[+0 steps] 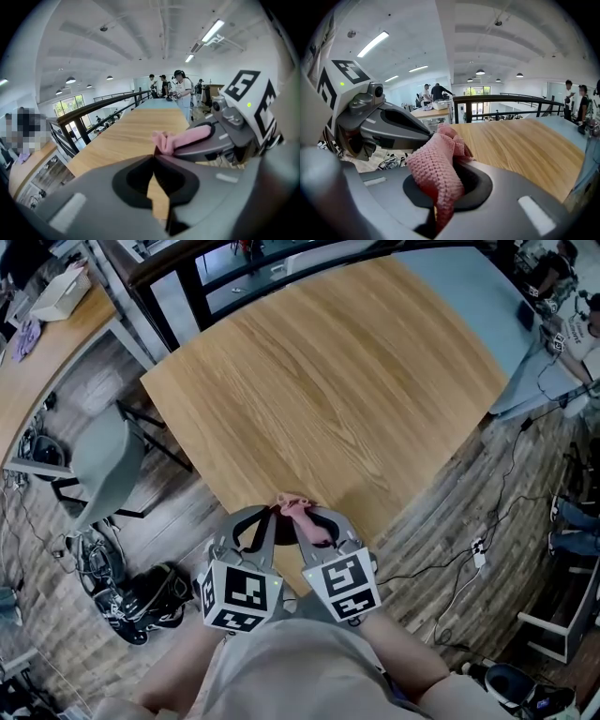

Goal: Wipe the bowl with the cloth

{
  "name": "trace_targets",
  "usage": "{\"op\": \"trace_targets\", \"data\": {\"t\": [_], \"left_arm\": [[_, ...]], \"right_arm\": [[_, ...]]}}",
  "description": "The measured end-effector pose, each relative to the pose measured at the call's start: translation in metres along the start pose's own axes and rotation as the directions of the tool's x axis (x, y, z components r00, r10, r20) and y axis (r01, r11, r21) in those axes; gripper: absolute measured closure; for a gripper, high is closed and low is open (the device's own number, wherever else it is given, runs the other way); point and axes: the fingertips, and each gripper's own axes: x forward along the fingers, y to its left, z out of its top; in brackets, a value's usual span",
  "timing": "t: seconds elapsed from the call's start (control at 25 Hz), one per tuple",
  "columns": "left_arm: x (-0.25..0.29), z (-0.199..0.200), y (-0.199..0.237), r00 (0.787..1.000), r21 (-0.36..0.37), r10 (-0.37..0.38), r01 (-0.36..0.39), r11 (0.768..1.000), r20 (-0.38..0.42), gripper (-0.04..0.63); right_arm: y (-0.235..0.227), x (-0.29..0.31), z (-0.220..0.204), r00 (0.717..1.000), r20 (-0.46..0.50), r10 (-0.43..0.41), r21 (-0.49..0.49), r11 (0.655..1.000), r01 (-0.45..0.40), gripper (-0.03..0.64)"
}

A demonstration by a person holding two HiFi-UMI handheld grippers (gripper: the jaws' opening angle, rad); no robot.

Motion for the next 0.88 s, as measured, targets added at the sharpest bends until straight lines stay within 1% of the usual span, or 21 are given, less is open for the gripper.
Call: {"op": "trace_targets", "data": {"t": [0.12, 0.24, 0.32, 0.4, 0.48, 0.6, 0.72, 0.8, 0.88], "left_arm": [[-0.006, 0.004, 0.003, 1.000, -0.021, 0.022, -0.022, 1.000, 0.019, 0.588], [-0.011, 0.009, 0.005, 0.999, -0.056, 0.026, -0.024, 0.998, 0.038, 0.586], [-0.012, 0.010, 0.005, 0.999, -0.094, 0.017, -0.012, 0.995, 0.048, 0.584], [-0.012, 0.011, 0.004, 0.998, -0.147, 0.004, 0.004, 0.989, 0.059, 0.583], [-0.011, 0.011, 0.005, 0.998, -0.180, 0.004, 0.007, 0.984, 0.062, 0.583], [-0.013, 0.010, 0.005, 0.998, -0.196, 0.013, 0.000, 0.981, 0.063, 0.583], [-0.016, 0.011, -0.002, 0.998, -0.204, 0.021, -0.007, 0.979, 0.067, 0.583], [-0.017, 0.014, -0.009, 0.998, -0.206, 0.012, 0.002, 0.979, 0.068, 0.583], [-0.018, 0.015, -0.017, 0.998, -0.199, -0.004, 0.016, 0.980, 0.063, 0.583]], "right_arm": [[-0.003, -0.006, -0.010, 0.999, -0.037, -0.007, 0.000, 1.000, 0.007, 0.591], [-0.002, -0.009, -0.020, 0.997, -0.075, -0.012, -0.027, 1.000, 0.010, 0.591], [0.002, -0.010, -0.025, 0.996, -0.090, -0.003, -0.033, 0.999, 0.000, 0.591], [0.005, -0.010, -0.028, 0.995, -0.100, 0.010, -0.037, 0.999, -0.014, 0.591], [0.010, -0.009, -0.030, 0.993, -0.111, 0.028, -0.049, 0.998, -0.034, 0.591], [0.024, -0.008, -0.031, 0.990, -0.127, 0.066, -0.077, 0.994, -0.076, 0.591], [0.038, -0.013, -0.030, 0.986, -0.135, 0.094, -0.128, 0.985, -0.112, 0.591], [0.046, -0.016, -0.026, 0.984, -0.135, 0.114, -0.160, 0.978, -0.135, 0.591], [0.054, -0.017, -0.020, 0.982, -0.124, 0.144, -0.163, 0.973, -0.164, 0.591]]}}
